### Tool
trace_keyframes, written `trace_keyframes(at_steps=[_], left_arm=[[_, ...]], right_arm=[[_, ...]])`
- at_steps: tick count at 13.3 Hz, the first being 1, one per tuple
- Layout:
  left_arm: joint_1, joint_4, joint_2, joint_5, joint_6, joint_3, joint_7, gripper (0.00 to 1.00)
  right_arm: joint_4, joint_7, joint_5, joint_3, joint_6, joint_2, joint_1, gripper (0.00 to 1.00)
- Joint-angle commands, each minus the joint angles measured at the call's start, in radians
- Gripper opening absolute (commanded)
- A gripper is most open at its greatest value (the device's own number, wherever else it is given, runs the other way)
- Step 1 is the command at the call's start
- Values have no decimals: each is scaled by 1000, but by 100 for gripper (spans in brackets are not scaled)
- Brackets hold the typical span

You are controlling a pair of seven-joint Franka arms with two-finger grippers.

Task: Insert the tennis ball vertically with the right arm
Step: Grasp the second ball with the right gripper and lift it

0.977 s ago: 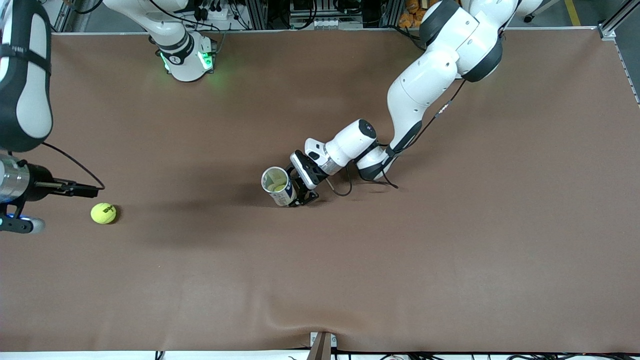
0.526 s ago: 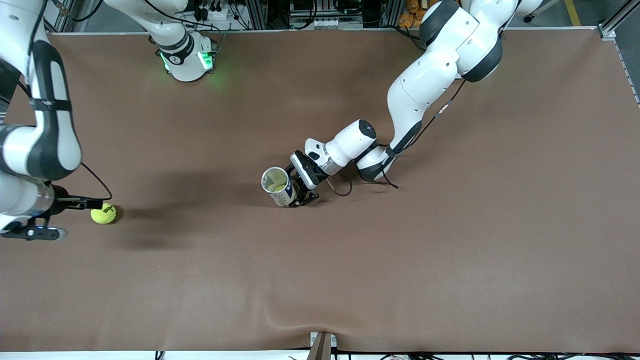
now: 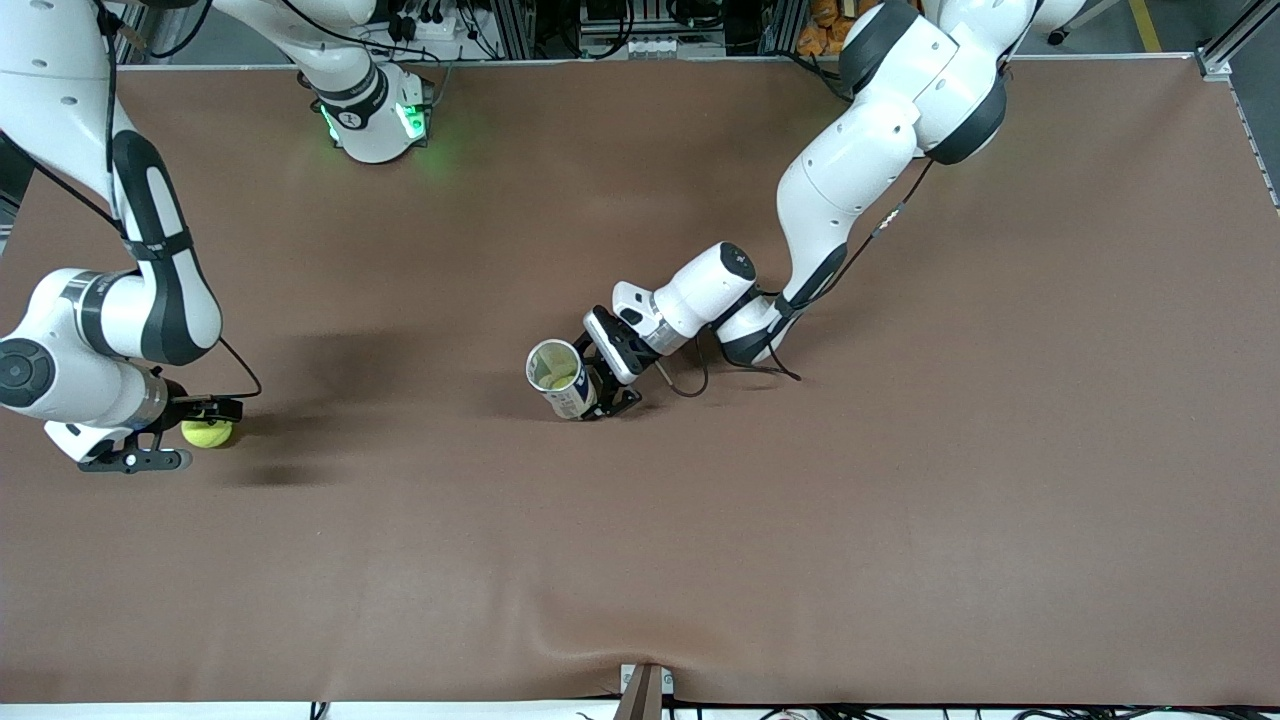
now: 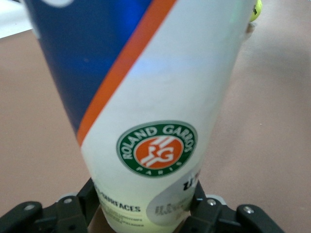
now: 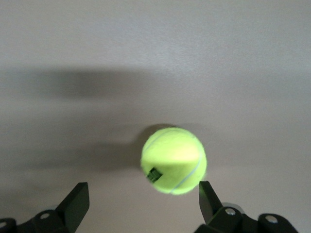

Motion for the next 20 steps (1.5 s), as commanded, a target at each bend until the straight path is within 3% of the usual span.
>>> trace_keyframes(at_steps=[1, 18, 19, 20], left_arm=[[-9, 19, 9, -2, 20, 5, 4, 75], [-6, 29, 6, 1, 20, 8, 5, 76], [-8, 30, 7, 1, 20, 8, 5, 76], [-9, 35, 7, 1, 20, 8, 5, 76]], right_arm=[[-34, -17, -28, 20, 75, 21, -29, 100], [-15, -119, -27, 22, 126, 55, -78, 100], [-15, -119, -25, 22, 131, 56, -78, 95], [-15, -118, -25, 22, 135, 56, -78, 28]])
